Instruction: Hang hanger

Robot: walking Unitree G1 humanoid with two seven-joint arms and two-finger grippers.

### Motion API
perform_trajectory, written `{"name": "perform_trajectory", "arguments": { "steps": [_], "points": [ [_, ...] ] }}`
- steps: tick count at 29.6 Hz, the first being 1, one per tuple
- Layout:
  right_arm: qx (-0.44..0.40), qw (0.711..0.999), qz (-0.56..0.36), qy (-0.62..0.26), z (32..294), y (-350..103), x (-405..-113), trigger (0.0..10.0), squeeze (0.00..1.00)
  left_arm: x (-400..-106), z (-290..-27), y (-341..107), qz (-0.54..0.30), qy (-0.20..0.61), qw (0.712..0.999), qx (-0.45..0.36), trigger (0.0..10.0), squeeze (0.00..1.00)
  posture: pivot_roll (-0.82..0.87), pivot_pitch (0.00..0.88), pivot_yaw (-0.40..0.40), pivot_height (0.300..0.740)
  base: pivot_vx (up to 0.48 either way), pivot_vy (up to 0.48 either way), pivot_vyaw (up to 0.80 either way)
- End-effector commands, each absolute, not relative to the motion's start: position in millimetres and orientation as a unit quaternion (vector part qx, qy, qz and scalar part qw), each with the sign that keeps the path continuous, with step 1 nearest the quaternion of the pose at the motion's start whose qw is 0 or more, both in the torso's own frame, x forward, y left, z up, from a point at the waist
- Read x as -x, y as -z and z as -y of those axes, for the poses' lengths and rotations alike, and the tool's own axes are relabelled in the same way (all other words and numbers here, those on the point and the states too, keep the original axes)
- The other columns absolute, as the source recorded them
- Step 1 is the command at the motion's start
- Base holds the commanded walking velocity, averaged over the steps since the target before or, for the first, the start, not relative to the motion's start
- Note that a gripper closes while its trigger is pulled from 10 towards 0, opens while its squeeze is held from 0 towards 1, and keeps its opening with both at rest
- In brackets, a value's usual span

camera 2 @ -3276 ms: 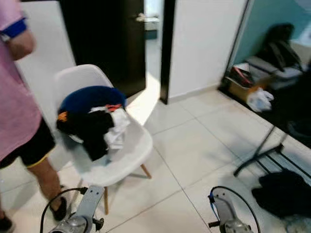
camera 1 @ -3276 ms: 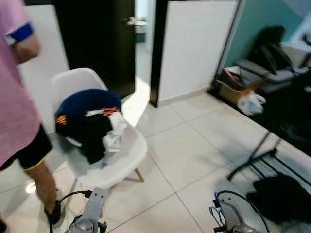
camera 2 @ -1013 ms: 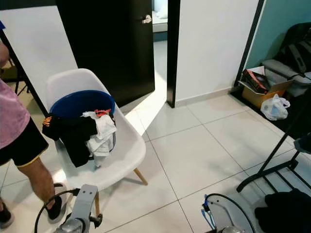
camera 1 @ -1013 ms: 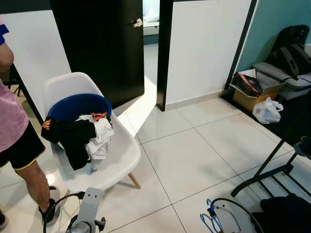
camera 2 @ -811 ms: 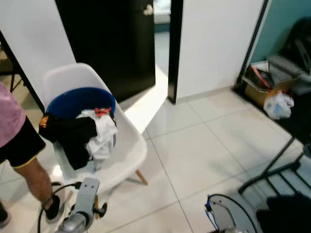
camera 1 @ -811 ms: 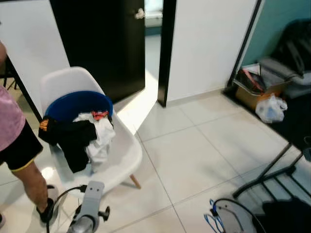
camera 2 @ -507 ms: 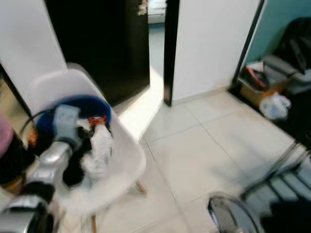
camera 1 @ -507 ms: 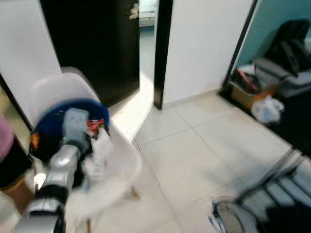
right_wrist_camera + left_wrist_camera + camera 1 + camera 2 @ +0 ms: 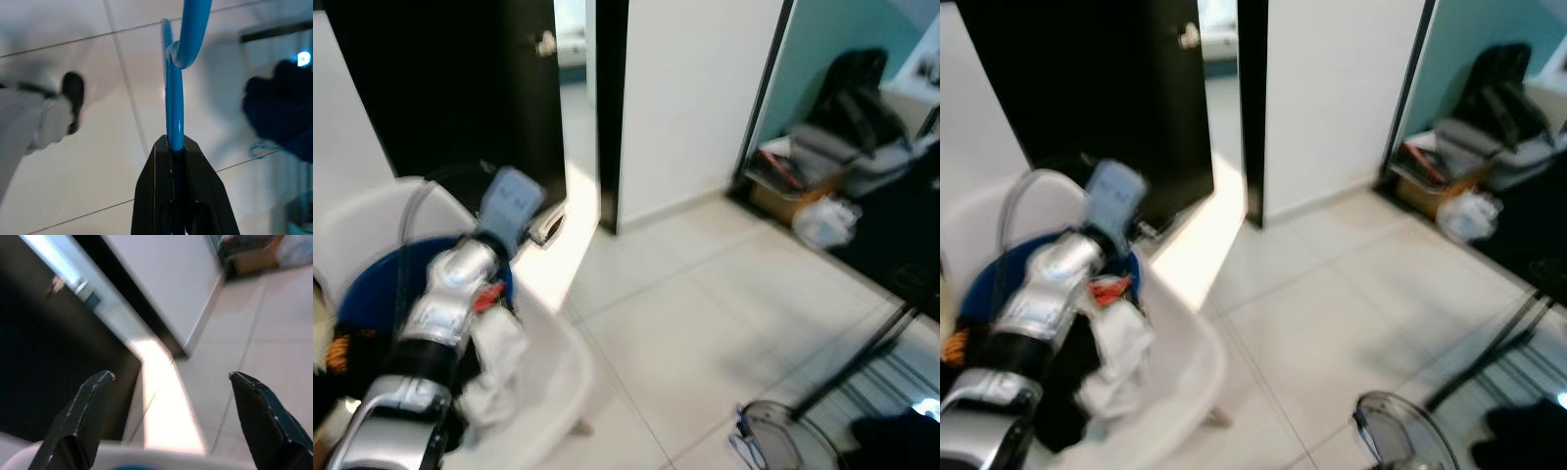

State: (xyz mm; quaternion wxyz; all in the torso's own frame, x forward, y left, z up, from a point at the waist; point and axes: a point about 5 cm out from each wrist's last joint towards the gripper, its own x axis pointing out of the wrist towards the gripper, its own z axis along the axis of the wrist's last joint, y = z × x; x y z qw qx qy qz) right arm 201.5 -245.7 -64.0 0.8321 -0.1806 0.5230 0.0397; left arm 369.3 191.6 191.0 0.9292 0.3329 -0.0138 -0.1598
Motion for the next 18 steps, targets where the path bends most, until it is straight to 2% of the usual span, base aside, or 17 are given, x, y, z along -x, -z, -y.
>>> {"name": "perform_trajectory", "arguments": {
  "steps": [1, 4, 5, 8, 17, 18],
  "points": [
    [0.181, 0.829, -0.527, -0.047, 241.9, 65.6, -200.6, 10.0, 0.0, -367.2, -202.6, -183.8, -0.026, 0.146, 0.921, -0.36, 10.0, 0.0, -0.05, 0.0, -0.03, 0.74, 0.251, 0.0, 0.0],
    [0.184, 0.826, -0.53, -0.05, 241.9, 65.4, -200.9, 10.0, 0.0, -356.4, -222.0, -178.6, -0.128, 0.138, 0.872, -0.452, 10.0, 0.0, -0.05, 0.0, -0.034, 0.74, 0.0, 0.0, 0.0],
    [0.184, 0.826, -0.53, -0.05, 241.9, 65.4, -200.9, 10.0, 0.0, -356.4, -222.0, -178.6, -0.128, 0.138, 0.872, -0.452, 10.0, 0.0, -0.05, 0.0, -0.034, 0.74, 0.0, 0.0, 0.0],
    [0.187, 0.824, -0.532, -0.052, 242.1, 65.4, -200.8, 10.0, 0.0, -346.1, -236.4, -179.8, -0.19, 0.141, 0.831, -0.504, 10.0, 0.0, -0.05, 0.0, -0.035, 0.74, 0.0, 0.0, 0.0],
    [0.191, 0.82, -0.537, -0.054, 242.6, 65.3, -200.5, 10.0, 0.0, -329.2, -248.6, -178.8, -0.268, 0.159, 0.809, -0.498, 10.0, 0.0, -0.05, 0.0, -0.036, 0.74, 0.0, 0.0, 0.0],
    [0.193, 0.819, -0.537, -0.056, 242.5, 65.2, -200.7, 10.0, 0.0, -321.9, -251.2, -179.5, -0.292, 0.171, 0.8, -0.495, 10.0, 0.0, -0.05, 0.0, -0.036, 0.74, 0.0, 0.0, 0.0]
  ]
}}
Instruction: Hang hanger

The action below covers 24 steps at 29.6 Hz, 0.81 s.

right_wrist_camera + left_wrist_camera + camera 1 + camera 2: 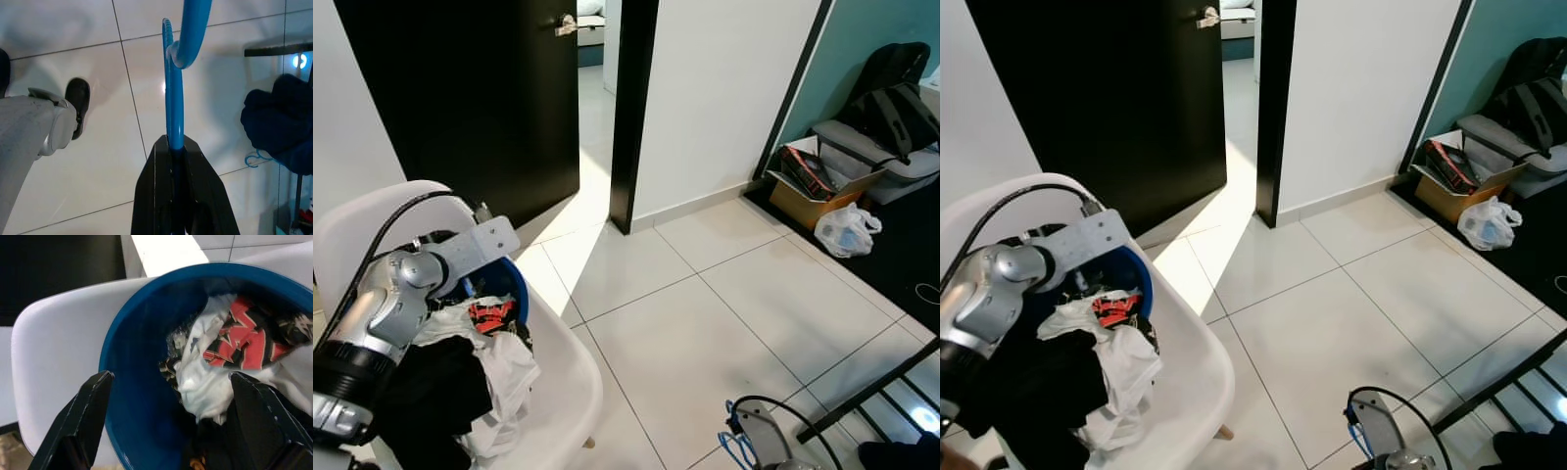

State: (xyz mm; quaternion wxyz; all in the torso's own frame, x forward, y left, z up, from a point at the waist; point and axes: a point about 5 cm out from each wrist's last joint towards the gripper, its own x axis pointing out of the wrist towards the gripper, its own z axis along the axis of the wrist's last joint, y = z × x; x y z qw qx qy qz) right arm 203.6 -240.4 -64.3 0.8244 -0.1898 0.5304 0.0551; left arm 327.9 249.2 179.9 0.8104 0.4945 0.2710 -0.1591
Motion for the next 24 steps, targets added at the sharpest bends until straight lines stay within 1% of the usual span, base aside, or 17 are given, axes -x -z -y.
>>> {"name": "perform_trajectory", "arguments": {
  "steps": [1, 2, 3, 4, 7, 8, 10, 13, 17, 18, 22, 24],
  "points": [
    [0.193, 0.819, -0.537, -0.056, 242.5, 65.2, -200.7, 10.0, 0.0, -321.9, -251.2, -179.5, -0.292, 0.171, 0.8, -0.495, 10.0, 0.0, -0.05, 0.0, -0.036, 0.74, 0.0, 0.0, 0.0],
    [0.193, 0.819, -0.537, -0.056, 242.5, 65.2, -200.7, 10.0, 0.0, -321.9, -251.2, -179.5, -0.292, 0.171, 0.8, -0.495, 10.0, 0.0, -0.05, 0.0, -0.036, 0.74, 0.0, 0.0, 0.0],
    [0.189, 0.82, -0.536, -0.059, 241.9, 65.3, -200.8, 10.0, 0.0, -314.6, -254.6, -181.8, -0.311, 0.184, 0.791, -0.493, 10.0, 0.0, -0.05, 0.0, -0.036, 0.74, 0.0, 0.0, 0.0],
    [0.192, 0.818, -0.537, -0.073, 240.6, 65.2, -201.3, 10.0, 0.0, -308.6, -257.3, -185.8, -0.323, 0.2, 0.789, -0.482, 10.0, 0.52, -0.04, 0.0, -0.035, 0.74, 0.0, 0.0, 0.64],
    [0.192, 0.818, -0.537, -0.073, 240.6, 65.2, -201.3, 10.0, 0.0, -308.6, -257.3, -185.8, -0.323, 0.2, 0.789, -0.482, 10.0, 0.52, -0.04, 0.0, -0.035, 0.74, 0.0, 0.0, 0.64],
    [0.197, 0.814, -0.539, -0.094, 239.1, 65.0, -201.9, 10.0, 0.0, -294.6, -260.4, -192.8, -0.343, 0.24, 0.777, -0.469, 10.0, 1.0, -0.04, 0.0, -0.034, 0.74, 0.0, 0.0, 0.8],
    [0.197, 0.814, -0.539, -0.094, 239.1, 65.0, -201.9, 10.0, 0.0, -294.6, -260.4, -192.8, -0.343, 0.24, 0.777, -0.469, 10.0, 1.0, -0.04, 0.0, -0.034, 0.74, 0.0, 0.0, 0.8],
    [0.204, 0.81, -0.541, -0.103, 238.7, 64.8, -202.1, 10.0, 0.0, -280.8, -264.3, -193.9, -0.374, 0.268, 0.758, -0.464, 10.0, 1.0, -0.04, 0.0, -0.034, 0.74, 0.0, 0.0, 0.8],
    [0.203, 0.809, -0.541, -0.103, 238.7, 64.9, -202.0, 10.0, 0.0, -276.7, -264.2, -192.3, -0.382, 0.279, 0.753, -0.458, 10.0, 1.0, -0.04, 0.0, -0.033, 0.74, 0.0, 0.0, 0.8],
    [0.199, 0.81, -0.542, -0.099, 238.8, 65.0, -201.7, 10.0, 0.0, -274.4, -265.6, -191.2, -0.393, 0.276, 0.749, -0.457, 10.0, 0.0, -0.04, 0.0, -0.033, 0.74, 0.0, 0.0, 0.0],
    [0.196, 0.811, -0.544, -0.094, 239.1, 65.3, -201.2, 10.0, 0.0, -270.4, -267.1, -182.5, -0.42, 0.277, 0.738, -0.45, 10.0, 0.0, -0.03, 0.0, -0.03, 0.74, 0.0, 0.0, 0.0],
    [0.197, 0.809, -0.546, -0.091, 239.4, 65.4, -200.9, 10.0, 0.0, -266.6, -264.3, -169.7, -0.442, 0.288, 0.725, -0.442, 10.0, 0.0, -0.03, 0.0, -0.028, 0.74, 0.0, 0.0, 0.0]
  ]
}}
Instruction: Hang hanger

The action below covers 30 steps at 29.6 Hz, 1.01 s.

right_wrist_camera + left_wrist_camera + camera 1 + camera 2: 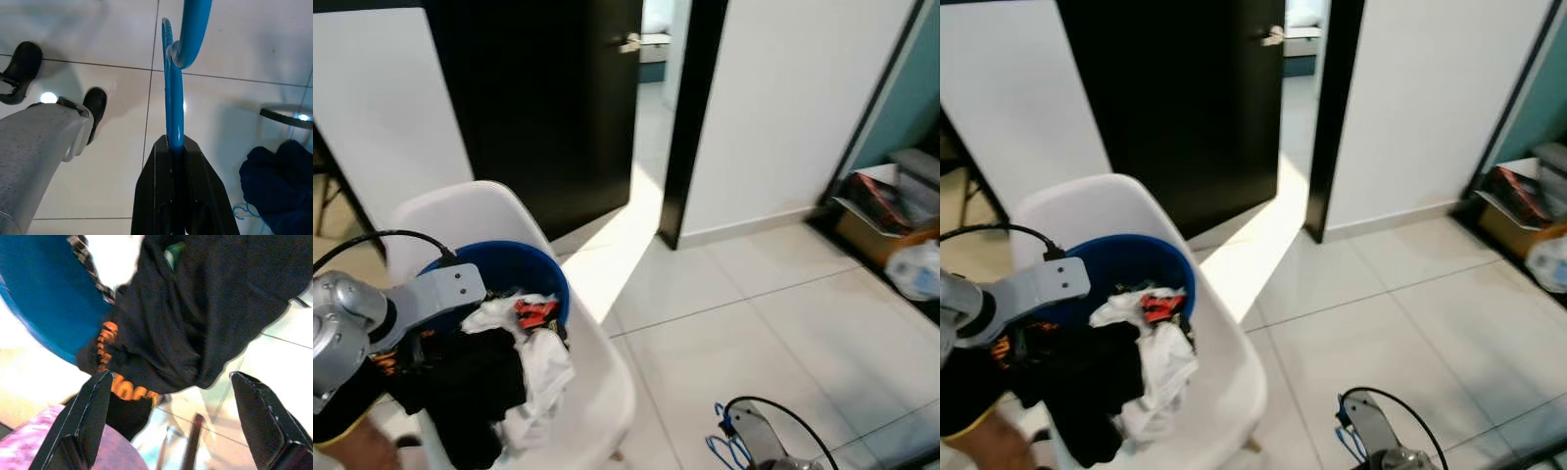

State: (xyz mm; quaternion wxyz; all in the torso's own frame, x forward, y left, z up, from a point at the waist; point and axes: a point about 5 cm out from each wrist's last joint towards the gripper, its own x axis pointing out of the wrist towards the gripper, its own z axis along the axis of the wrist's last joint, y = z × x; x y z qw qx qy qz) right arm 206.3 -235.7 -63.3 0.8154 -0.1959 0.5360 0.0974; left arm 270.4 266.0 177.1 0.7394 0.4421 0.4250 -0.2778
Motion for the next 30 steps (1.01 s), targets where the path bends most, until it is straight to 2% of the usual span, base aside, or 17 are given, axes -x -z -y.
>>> {"name": "perform_trajectory", "arguments": {
  "steps": [1, 13, 26, 27, 28, 29, 30],
  "points": [
    [0.197, 0.809, -0.546, -0.091, 239.4, 65.4, -200.9, 10.0, 0.0, -266.6, -264.3, -169.7, -0.442, 0.288, 0.725, -0.442, 10.0, 0.0, -0.03, 0.0, -0.028, 0.74, 0.0, 0.0, 0.0],
    [0.203, 0.806, -0.549, -0.09, 239.8, 65.4, -200.8, 10.0, 0.0, -266.5, -249.9, -132.9, -0.457, 0.313, 0.715, -0.426, 10.0, 0.0, -0.04, 0.0, -0.023, 0.74, 0.0, 0.0, 0.0],
    [0.206, 0.806, -0.549, -0.085, 240.2, 65.4, -200.8, 10.0, 0.0, -264.0, -257.5, -111.3, -0.489, 0.298, 0.697, -0.431, 10.0, 0.0, -0.04, 0.0, -0.023, 0.74, 0.0, 0.0, 0.0],
    [0.206, 0.806, -0.549, -0.085, 240.2, 65.4, -200.8, 10.0, 0.0, -264.0, -258.7, -109.0, -0.492, 0.295, 0.696, -0.432, 9.5, 0.0, -0.04, 0.0, -0.023, 0.74, 0.0, 0.0, 0.0],
    [0.206, 0.806, -0.549, -0.085, 240.2, 65.4, -200.8, 10.0, 0.0, -264.0, -258.7, -109.0, -0.492, 0.295, 0.696, -0.432, 9.5, 0.0, -0.04, 0.0, -0.023, 0.74, 0.0, 0.0, 0.0],
    [0.206, 0.806, -0.549, -0.084, 240.2, 65.4, -200.9, 10.0, 0.0, -264.3, -260.1, -106.5, -0.494, 0.293, 0.695, -0.432, 4.8, 0.0, -0.04, 0.0, -0.022, 0.74, 0.0, 0.0, 0.0],
    [0.206, 0.806, -0.548, -0.084, 240.1, 65.4, -201.0, 10.0, 0.0, -265.3, -261.8, -104.6, -0.495, 0.288, 0.695, -0.435, 3.8, 0.0, -0.04, 0.0, -0.022, 0.74, 0.0, 0.0, 0.0]
  ]
}}
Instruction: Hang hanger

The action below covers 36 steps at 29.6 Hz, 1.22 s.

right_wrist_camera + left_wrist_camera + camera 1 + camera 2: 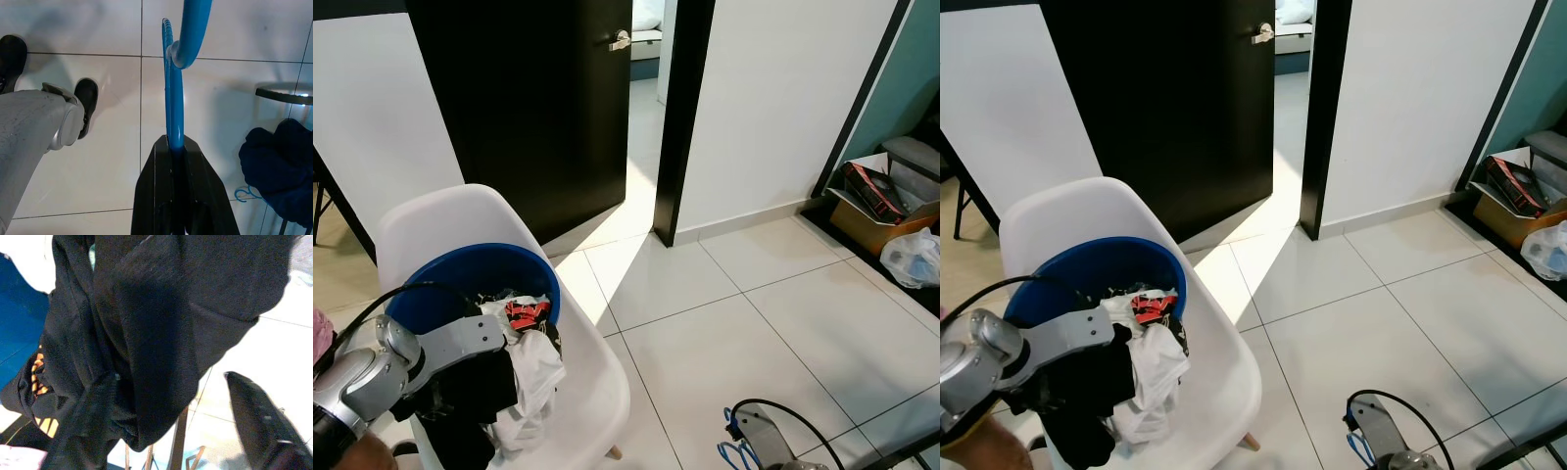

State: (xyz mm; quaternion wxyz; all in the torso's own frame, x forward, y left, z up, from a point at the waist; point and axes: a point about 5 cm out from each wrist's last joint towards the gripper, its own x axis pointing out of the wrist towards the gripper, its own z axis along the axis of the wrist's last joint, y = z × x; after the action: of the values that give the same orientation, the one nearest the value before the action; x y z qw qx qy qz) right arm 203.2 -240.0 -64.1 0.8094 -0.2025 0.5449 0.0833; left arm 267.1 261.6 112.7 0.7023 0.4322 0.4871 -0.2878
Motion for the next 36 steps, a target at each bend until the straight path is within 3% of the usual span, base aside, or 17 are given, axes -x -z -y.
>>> {"name": "perform_trajectory", "arguments": {
  "steps": [1, 18, 19, 21, 22, 24, 26, 28, 30, 33, 36],
  "points": [
    [0.206, 0.806, -0.548, -0.083, 240.1, 65.3, -201.0, 10.0, 0.0, -266.2, -263.3, -103.4, -0.495, 0.283, 0.695, -0.437, 3.8, 0.0, -0.04, 0.0, -0.022, 0.74, 0.0, 0.0, 0.0],
    [0.209, 0.807, -0.546, -0.083, 240.4, 65.1, -201.5, 10.0, 0.0, -277.8, -270.7, -109.4, -0.476, 0.241, 0.72, -0.444, 3.5, 0.0, -0.04, 0.0, -0.025, 0.74, 0.0, 0.0, 0.0],
    [0.21, 0.807, -0.546, -0.084, 240.4, 65.1, -201.4, 10.0, 0.0, -282.3, -269.7, -116.0, -0.461, 0.235, 0.731, -0.445, 3.4, 0.0, -0.04, 0.0, -0.026, 0.74, 0.0, 0.0, 0.0],
    [0.212, 0.806, -0.546, -0.084, 240.7, 65.1, -201.2, 10.0, 0.0, -299.7, -252.5, -145.3, -0.383, 0.239, 0.792, -0.412, 3.1, 0.0, -0.04, 0.0, -0.028, 0.74, 0.0, 0.0, 0.0],
    [0.212, 0.806, -0.546, -0.084, 240.7, 65.1, -201.2, 10.0, 0.0, -299.7, -252.5, -145.3, -0.383, 0.239, 0.792, -0.412, 3.1, 0.0, -0.04, 0.0, -0.028, 0.74, 0.0, 0.0, 0.0],
    [0.213, 0.806, -0.546, -0.084, 241.0, 65.1, -201.2, 10.0, 0.0, -314.2, -233.3, -182.0, -0.288, 0.254, 0.847, -0.368, 2.5, 0.0, -0.04, 0.0, -0.028, 0.74, 0.0, 0.0, 0.0],
    [0.213, 0.806, -0.546, -0.084, 241.0, 65.1, -201.2, 10.0, 0.0, -314.2, -233.3, -182.0, -0.288, 0.254, 0.847, -0.368, 2.5, 0.0, -0.04, 0.0, -0.028, 0.74, 0.0, 0.0, 0.0],
    [0.215, 0.805, -0.546, -0.085, 241.0, 65.1, -201.1, 10.0, 0.0, -326.2, -216.9, -233.8, -0.169, 0.263, 0.892, -0.327, 2.0, 0.0, -0.04, 0.0, -0.026, 0.74, 0.0, 0.0, 0.0],
    [0.215, 0.805, -0.546, -0.085, 241.0, 65.1, -201.1, 10.0, 0.0, -326.2, -216.9, -233.8, -0.169, 0.263, 0.892, -0.327, 2.0, 0.0, -0.04, 0.0, -0.026, 0.74, 0.0, 0.0, 0.0],
    [0.214, 0.806, -0.546, -0.084, 240.8, 65.0, -201.3, 10.0, 0.0, -332.6, -210.7, -292.5, -0.043, 0.247, 0.928, -0.277, 1.5, 0.0, -0.04, 0.0, -0.024, 0.74, 0.0, 0.0, 0.0],
    [0.213, 0.806, -0.545, -0.083, 240.7, 64.9, -201.7, 10.0, 0.0, -334.3, -212.5, -315.7, 0.011, 0.226, 0.939, -0.258, 1.6, 0.0, -0.04, 0.0, -0.025, 0.74, 0.0, 0.0, 0.0]
  ]
}}
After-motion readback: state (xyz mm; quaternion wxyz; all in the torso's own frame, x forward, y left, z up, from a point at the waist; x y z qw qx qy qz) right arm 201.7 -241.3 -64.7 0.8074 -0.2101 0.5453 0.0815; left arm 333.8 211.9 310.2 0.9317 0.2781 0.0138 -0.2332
